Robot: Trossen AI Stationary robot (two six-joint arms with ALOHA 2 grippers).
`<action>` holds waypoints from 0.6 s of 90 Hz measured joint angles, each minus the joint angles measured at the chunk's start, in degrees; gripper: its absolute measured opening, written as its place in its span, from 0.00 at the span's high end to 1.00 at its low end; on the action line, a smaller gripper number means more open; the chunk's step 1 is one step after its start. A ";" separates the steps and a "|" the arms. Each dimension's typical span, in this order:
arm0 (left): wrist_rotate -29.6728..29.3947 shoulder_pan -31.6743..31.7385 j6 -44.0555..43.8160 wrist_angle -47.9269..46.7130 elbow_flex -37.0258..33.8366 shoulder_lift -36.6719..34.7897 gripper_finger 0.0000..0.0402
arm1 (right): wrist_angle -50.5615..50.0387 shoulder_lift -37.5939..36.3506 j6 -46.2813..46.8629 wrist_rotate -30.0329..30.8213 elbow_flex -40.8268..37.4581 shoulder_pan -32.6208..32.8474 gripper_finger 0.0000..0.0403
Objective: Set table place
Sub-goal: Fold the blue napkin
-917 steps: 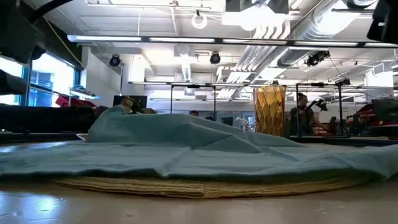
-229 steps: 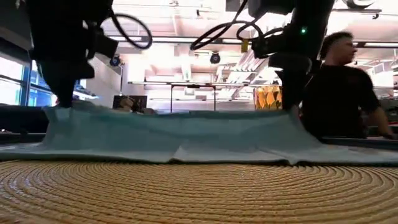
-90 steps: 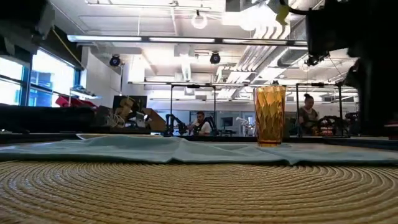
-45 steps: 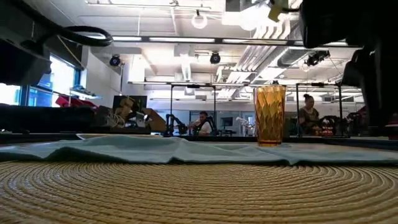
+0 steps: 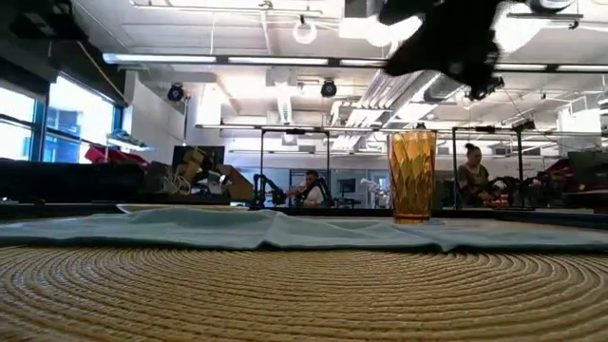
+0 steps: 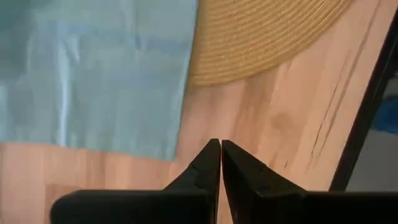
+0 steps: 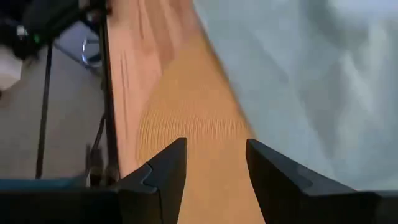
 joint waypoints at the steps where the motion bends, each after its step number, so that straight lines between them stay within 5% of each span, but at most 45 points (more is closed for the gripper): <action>1: -0.30 -0.02 0.39 -0.02 -0.01 -0.04 1.00 | 0.48 0.13 -0.45 0.01 0.00 -0.16 0.63; 20: -2.53 -1.40 12.04 6.02 -6.47 0.28 0.89 | 4.46 1.00 -0.16 -2.19 0.07 -2.13 0.63; 39: -1.13 -0.55 7.83 10.08 -17.68 0.19 0.69 | 4.74 0.92 1.44 -1.60 3.97 -1.10 0.63; 54: 0.14 -0.52 11.28 23.06 -24.44 0.02 0.68 | 3.83 0.90 0.61 -0.90 7.77 -1.10 0.63</action>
